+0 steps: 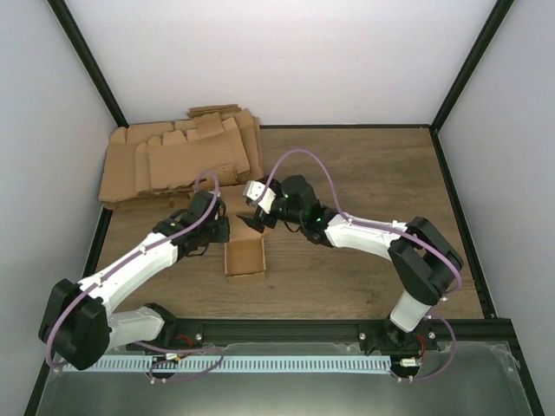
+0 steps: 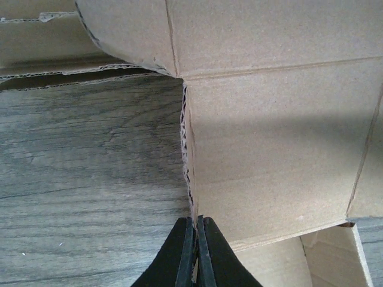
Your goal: Fold the paper box
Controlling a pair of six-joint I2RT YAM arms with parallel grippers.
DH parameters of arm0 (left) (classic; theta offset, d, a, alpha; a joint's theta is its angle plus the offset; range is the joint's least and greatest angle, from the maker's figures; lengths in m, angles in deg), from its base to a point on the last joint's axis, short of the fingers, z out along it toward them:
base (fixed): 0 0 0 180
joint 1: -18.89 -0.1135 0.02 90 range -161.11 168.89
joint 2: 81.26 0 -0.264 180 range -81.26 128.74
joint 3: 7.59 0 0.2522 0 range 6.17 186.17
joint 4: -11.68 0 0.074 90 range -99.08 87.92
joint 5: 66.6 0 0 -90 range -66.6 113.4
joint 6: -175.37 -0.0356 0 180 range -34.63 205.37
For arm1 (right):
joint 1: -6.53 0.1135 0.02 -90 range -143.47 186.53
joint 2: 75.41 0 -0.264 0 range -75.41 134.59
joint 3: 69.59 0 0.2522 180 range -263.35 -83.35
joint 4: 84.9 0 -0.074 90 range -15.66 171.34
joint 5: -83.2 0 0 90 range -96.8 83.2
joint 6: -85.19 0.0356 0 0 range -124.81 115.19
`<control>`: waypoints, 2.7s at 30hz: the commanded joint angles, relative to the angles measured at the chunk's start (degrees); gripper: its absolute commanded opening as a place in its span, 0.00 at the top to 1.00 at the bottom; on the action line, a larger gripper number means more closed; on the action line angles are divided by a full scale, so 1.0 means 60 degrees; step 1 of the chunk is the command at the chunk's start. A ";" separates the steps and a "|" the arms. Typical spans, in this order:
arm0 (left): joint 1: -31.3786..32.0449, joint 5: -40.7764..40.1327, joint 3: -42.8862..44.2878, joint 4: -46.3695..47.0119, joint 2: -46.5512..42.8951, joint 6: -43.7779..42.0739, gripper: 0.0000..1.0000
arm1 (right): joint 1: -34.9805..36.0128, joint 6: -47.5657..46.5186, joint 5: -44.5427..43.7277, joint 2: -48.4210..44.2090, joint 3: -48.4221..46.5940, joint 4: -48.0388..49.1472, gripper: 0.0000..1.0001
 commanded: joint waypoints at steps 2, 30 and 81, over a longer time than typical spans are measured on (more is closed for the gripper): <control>-0.0016 -0.0165 -0.0136 -0.0120 -0.0266 0.0193 0.96 | 0.0047 0.0160 -0.0129 -0.0467 0.0247 0.0367 0.00; 0.0000 0.0866 -0.0342 0.0640 -0.0097 0.0072 0.96 | 0.0046 0.2376 -0.0728 -0.2110 0.1153 0.0532 0.00; 0.3309 -0.2506 -0.0863 0.3001 -0.1049 -0.1156 0.96 | -0.1857 0.7698 -0.0569 -0.5141 0.0234 -0.8552 0.15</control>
